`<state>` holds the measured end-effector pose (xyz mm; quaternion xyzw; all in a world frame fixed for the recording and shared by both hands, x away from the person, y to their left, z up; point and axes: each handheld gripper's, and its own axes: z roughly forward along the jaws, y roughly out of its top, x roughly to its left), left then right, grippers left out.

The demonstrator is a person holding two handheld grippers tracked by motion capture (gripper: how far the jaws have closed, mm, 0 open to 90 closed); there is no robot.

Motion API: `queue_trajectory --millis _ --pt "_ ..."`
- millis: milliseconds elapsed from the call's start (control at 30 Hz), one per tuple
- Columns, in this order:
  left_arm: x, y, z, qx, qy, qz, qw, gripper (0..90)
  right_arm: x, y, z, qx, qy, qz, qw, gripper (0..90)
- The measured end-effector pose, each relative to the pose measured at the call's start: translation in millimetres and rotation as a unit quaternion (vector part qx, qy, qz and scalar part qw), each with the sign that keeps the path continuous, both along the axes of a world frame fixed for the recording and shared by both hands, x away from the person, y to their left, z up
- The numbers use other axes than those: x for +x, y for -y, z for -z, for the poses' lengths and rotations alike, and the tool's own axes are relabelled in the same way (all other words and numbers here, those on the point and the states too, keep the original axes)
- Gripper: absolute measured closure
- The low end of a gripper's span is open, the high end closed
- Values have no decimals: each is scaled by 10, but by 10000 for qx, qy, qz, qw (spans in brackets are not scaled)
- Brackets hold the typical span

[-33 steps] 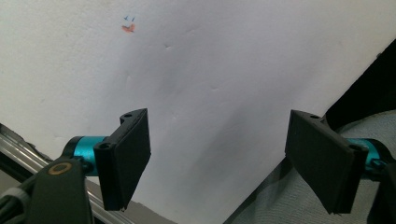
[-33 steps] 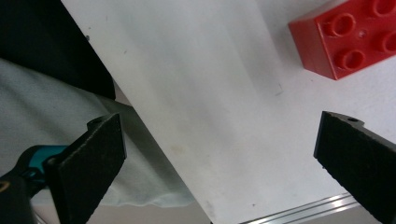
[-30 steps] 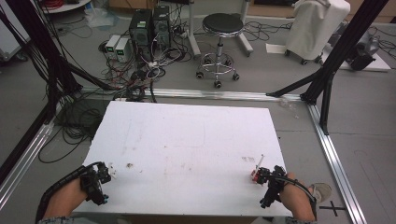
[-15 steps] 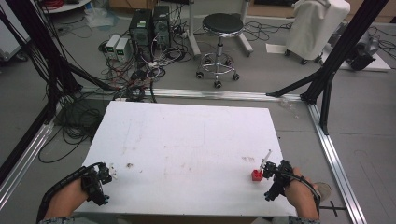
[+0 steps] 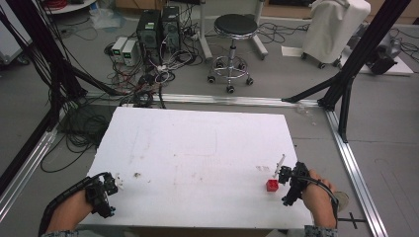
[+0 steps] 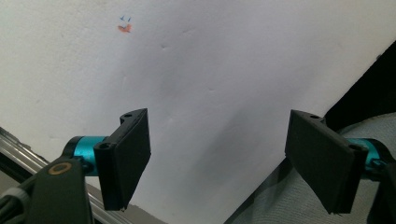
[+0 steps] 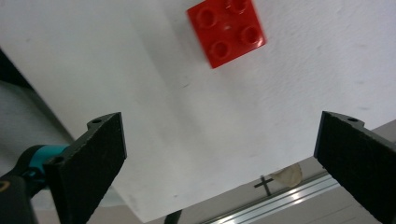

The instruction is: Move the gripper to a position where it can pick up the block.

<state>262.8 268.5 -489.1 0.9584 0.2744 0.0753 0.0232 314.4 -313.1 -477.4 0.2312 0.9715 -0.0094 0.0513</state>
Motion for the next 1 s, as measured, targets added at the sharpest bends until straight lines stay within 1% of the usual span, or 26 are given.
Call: queue_trajectory --millis 33,67,100,200,233,267,300,333,367,400,433,467,500,533,567,600,633,667,700,733,767,800,833,867,900,1000 --pt "0 1 -1 3 -5 12 10000 226 39 -3 2 1 45 -87 10000 16" --pt "-2 1 0 1 -8 16 10000 226 39 -3 2 1 45 -87 10000 16" --pt "-3 0 0 -3 -6 26 10000 226 67 -15 15 13 47 -242 9997 16" --pt "-6 -11 6 11 8 10 10000 226 97 -29 23 16 76 -318 9995 16" --pt "-10 -23 14 -1 12 -13 10000 226 126 -42 19 -23 302 -626 9976 16" --pt "-10 -23 14 -1 12 -13 10000 226 126 -42 19 -23 302 -626 9976 16" --pt "-12 -31 16 -4 10 -27 10000 226 149 -49 10 -31 399 -820 9958 16" --pt "-15 -35 17 9 12 -32 10000 226 149 -49 10 -31 399 -820 9958 16" --pt "-15 -41 20 0 1 -30 10000 226 168 -51 6 -69 378 -986 9944 16" --pt "-19 -44 24 -8 6 -39 10000 226 168 -51 6 -69 378 -986 9944 16" --pt "-21 -52 29 -18 -2 -50 10000 226 170 -63 20 -86 299 -1080 9937 16" --pt "-21 -52 29 -18 -2 -50 10000 226 170 -63 20 -86 299 -1080 9937 16" --pt "-23 -59 30 -15 9 -64 10000 226 177 -82 42 -115 267 -1252 9917 16" --pt "-23 -59 30 -15 9 -64 10000 226 177 -82 42 -115 267 -1252 9917 16" --pt "-26 -63 32 -23 12 -80 10000 226 191 -106 68 -119 267 -1451 9890 16" --pt "-25 -66 31 -18 6 -72 10000 226 191 -106 68 -119 267 -1451 9890 16" --pt "-28 -68 29 -15 9 -72 10000 227 190 -139 88 -123 225 -1625 9864 16" --pt "-28 -70 29 -15 11 -75 10000 227 190 -139 88 -123 225 -1625 9864 16" --pt "-30 -72 30 -13 20 -91 10000 226 190 -179 115 -200 277 -2016 9789 16" --pt "-29 -73 30 -14 14 -91 10000 226 190 -179 115 -200 277 -2016 9789 16" --pt "-30 -74 31 -20 18 -94 10000 226 193 -202 139 -197 195 -2084 9776 16" --pt "-30 -75 32 -31 10 -96 9999 226 193 -202 139 -197 195 -2084 9776 16" --pt "-32 -75 36 -30 8 -102 9999 227 194 -220 167 -174 156 -2147 9764 16" --pt "-32 -75 36 -30 8 -102 9999 226 194 -220 167 -174 156 -2147 9764 16" --pt "-32 -73 36 -21 10 -85 10000 226 199 -232 197 -185 93 -2205 9752 16" --pt "-33 -70 36 -20 12 -85 10000 226 205 -242 222 -174 24 -2210 9751 16"
